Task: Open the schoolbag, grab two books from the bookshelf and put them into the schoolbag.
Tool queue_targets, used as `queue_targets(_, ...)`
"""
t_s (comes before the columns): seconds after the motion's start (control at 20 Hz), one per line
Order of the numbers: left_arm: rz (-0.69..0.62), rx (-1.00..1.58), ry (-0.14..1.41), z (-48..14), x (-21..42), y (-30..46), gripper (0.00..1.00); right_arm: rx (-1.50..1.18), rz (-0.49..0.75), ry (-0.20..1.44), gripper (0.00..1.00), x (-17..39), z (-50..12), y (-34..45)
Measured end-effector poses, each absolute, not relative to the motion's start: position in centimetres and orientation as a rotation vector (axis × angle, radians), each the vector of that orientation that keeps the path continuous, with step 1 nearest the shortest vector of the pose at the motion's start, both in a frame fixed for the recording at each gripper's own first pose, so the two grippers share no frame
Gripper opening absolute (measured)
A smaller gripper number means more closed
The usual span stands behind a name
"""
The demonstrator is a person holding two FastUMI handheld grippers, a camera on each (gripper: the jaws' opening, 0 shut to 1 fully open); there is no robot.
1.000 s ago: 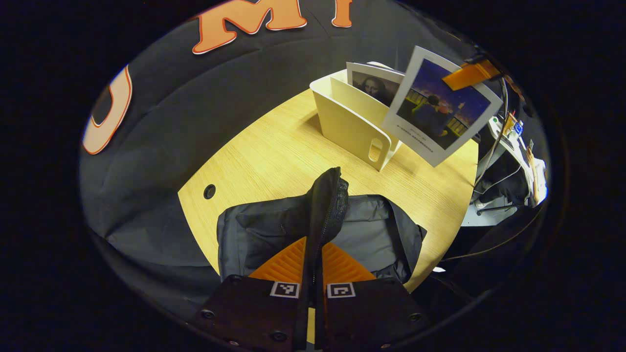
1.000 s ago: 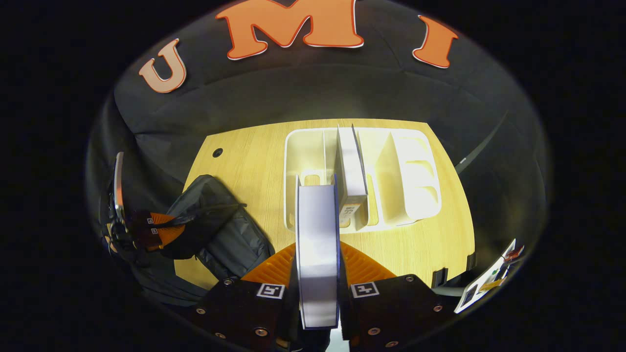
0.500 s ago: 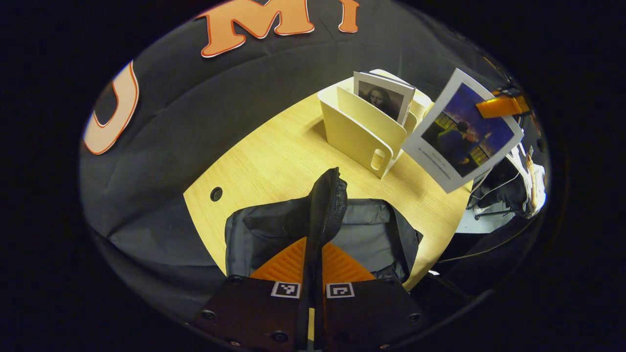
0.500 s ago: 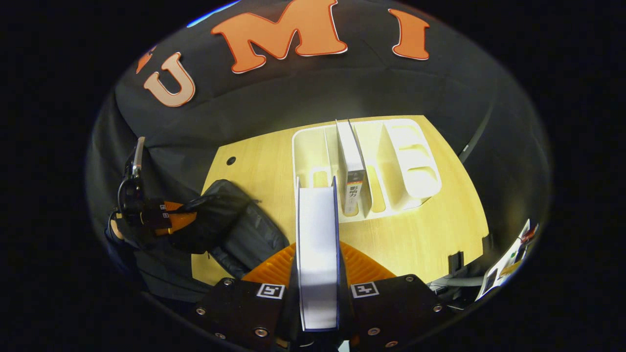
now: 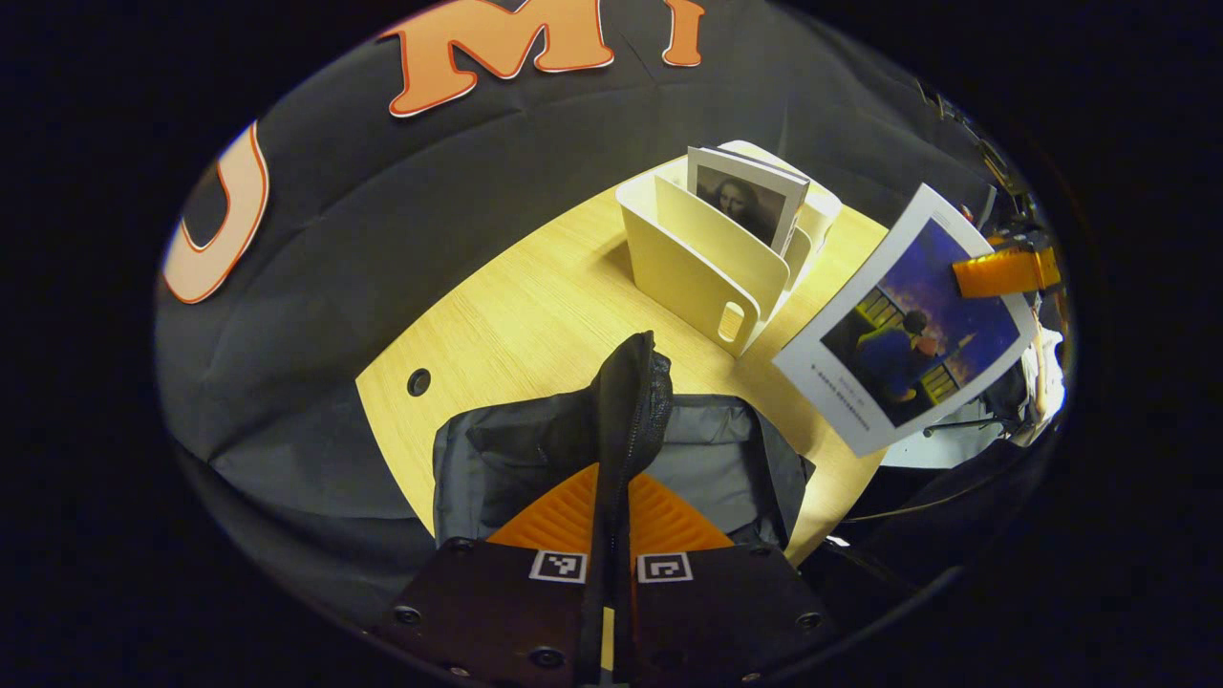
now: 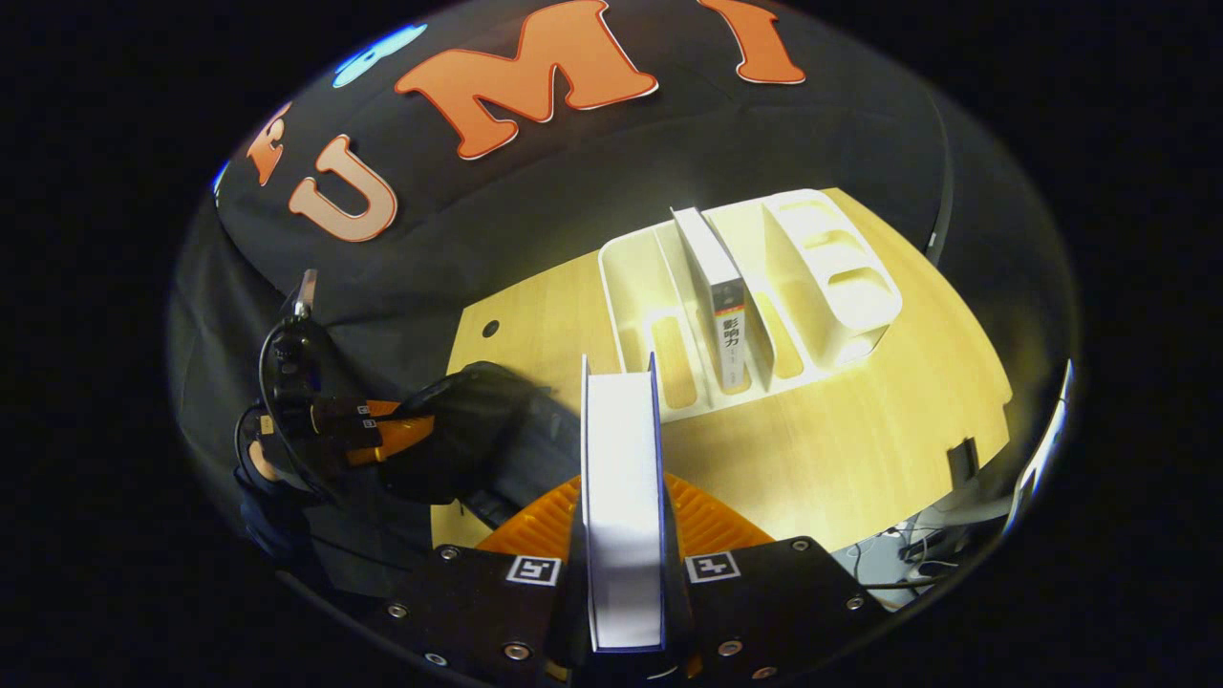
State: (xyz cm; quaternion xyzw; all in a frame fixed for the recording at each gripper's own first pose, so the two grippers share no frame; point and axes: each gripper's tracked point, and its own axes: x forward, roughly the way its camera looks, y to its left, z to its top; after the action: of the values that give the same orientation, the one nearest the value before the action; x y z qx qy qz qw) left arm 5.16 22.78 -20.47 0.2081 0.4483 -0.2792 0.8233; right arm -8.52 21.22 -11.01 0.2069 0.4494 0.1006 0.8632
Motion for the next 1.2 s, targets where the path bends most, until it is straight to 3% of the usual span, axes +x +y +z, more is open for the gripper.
queue_targets(1.2,-0.589,0.280,0.946,-19.7,4.3,20.1,0.05,1.121,0.298,0.886,0.32,-2.5,-19.9,34.4)
